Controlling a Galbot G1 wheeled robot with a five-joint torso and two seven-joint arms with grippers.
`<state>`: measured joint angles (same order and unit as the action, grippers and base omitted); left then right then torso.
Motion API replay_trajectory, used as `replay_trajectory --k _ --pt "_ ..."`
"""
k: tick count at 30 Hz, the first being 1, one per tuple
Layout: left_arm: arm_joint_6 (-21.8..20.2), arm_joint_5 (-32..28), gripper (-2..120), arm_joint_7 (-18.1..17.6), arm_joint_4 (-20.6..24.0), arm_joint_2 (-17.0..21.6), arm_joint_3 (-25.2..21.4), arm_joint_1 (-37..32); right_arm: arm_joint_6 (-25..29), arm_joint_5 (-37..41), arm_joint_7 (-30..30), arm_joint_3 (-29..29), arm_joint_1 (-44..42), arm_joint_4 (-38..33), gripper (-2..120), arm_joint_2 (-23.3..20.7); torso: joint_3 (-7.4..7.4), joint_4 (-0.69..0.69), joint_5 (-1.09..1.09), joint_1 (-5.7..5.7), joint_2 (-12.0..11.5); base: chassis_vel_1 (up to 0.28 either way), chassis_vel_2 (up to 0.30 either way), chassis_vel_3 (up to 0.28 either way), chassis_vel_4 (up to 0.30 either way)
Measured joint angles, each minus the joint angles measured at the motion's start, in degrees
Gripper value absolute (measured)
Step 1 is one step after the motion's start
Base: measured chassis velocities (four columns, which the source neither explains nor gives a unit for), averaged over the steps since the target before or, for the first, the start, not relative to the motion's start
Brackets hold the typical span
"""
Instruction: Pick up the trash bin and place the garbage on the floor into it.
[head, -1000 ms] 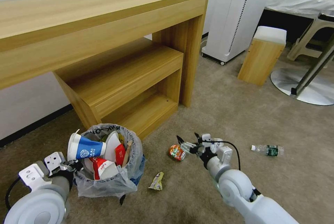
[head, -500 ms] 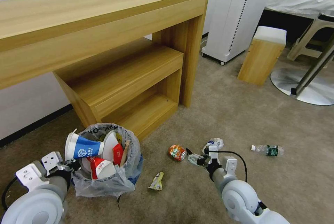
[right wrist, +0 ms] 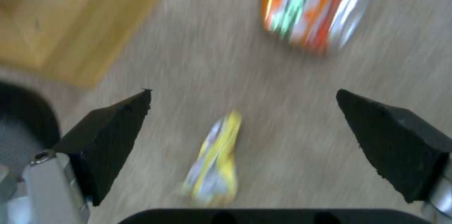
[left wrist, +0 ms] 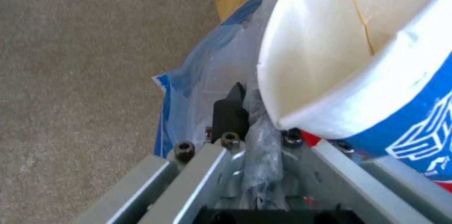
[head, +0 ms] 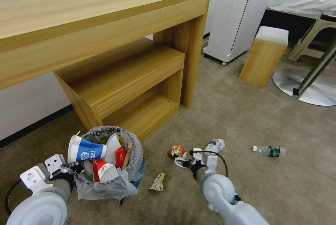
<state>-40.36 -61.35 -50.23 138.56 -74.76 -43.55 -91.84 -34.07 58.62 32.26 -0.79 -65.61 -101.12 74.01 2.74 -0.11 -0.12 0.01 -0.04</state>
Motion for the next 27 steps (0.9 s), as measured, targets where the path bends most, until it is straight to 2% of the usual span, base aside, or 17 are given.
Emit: replay_trajectory --k 4,8,27 --pt "0.1 0.6 1 0.0 0.0 -0.3 0.4 -0.1 -4.5 5.2 5.6 0.1 1.4 2.9 100 1.7 0.00 -0.01 0.00 0.00 0.0 0.000 0.000 0.000 0.000" --pt "0.1 1.1 1 0.0 0.0 -0.5 0.7 -0.2 -5.7 6.1 6.5 -0.1 2.7 6.1 100 2.5 0.00 -0.01 0.00 0.00 0.0 0.000 0.000 0.000 0.000" --pt "0.7 2.5 1 0.5 -0.9 -0.9 0.9 -0.2 -8.1 6.5 3.8 0.1 9.3 19.0 100 8.8 0.00 -0.01 0.00 0.00 0.0 0.000 0.000 0.000 0.000"
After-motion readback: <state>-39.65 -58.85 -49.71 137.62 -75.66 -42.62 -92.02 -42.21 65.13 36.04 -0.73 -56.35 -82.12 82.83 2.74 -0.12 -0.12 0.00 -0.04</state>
